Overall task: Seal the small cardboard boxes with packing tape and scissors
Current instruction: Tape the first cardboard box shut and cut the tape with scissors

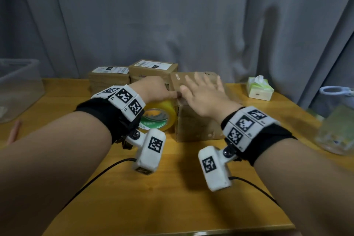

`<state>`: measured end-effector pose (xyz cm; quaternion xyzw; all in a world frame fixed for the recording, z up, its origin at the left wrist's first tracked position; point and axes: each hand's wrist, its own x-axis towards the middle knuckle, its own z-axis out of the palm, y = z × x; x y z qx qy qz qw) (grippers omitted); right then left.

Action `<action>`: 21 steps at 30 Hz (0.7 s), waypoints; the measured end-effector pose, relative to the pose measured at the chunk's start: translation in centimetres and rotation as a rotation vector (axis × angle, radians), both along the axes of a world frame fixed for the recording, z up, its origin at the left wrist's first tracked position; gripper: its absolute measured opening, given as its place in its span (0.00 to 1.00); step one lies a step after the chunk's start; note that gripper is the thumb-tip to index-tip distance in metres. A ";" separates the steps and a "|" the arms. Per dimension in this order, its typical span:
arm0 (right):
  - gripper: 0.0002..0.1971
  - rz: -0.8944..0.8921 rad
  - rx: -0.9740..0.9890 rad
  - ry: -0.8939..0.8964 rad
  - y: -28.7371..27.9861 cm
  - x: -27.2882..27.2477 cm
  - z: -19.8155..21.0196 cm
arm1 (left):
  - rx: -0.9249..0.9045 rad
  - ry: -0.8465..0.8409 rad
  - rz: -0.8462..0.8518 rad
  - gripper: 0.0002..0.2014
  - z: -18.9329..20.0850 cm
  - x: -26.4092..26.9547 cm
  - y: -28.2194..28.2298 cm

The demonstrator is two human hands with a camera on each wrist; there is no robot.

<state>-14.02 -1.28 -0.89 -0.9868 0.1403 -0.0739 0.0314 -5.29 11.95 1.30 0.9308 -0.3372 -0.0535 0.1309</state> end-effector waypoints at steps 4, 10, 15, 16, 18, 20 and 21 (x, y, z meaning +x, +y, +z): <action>0.30 -0.091 0.050 0.155 -1.7 0.4 -0.6 | -0.021 -0.002 -0.030 0.24 0.5 -1.2 -0.3; 0.27 -0.129 0.077 0.218 -3.9 0.5 0.0 | -0.108 0.122 -0.027 0.22 0.3 -0.9 -1.0; 0.28 -0.187 0.080 0.213 -2.4 1.6 0.4 | -0.361 0.453 0.062 0.26 -1.2 1.5 2.1; 0.28 -0.191 0.101 0.189 -2.1 1.6 0.2 | -0.388 0.508 0.049 0.26 -1.5 1.6 2.7; 0.30 -0.202 0.123 0.148 -1.9 1.5 -0.2 | -0.425 0.570 0.043 0.25 -2.2 1.6 3.4; 0.32 -0.203 0.126 0.142 -2.0 1.3 -0.4 | -0.461 0.576 0.046 0.23 -2.6 1.1 3.6; 0.31 -0.204 0.126 0.144 -2.0 1.3 -0.4 | -0.478 0.556 0.041 0.23 -2.6 1.0 3.6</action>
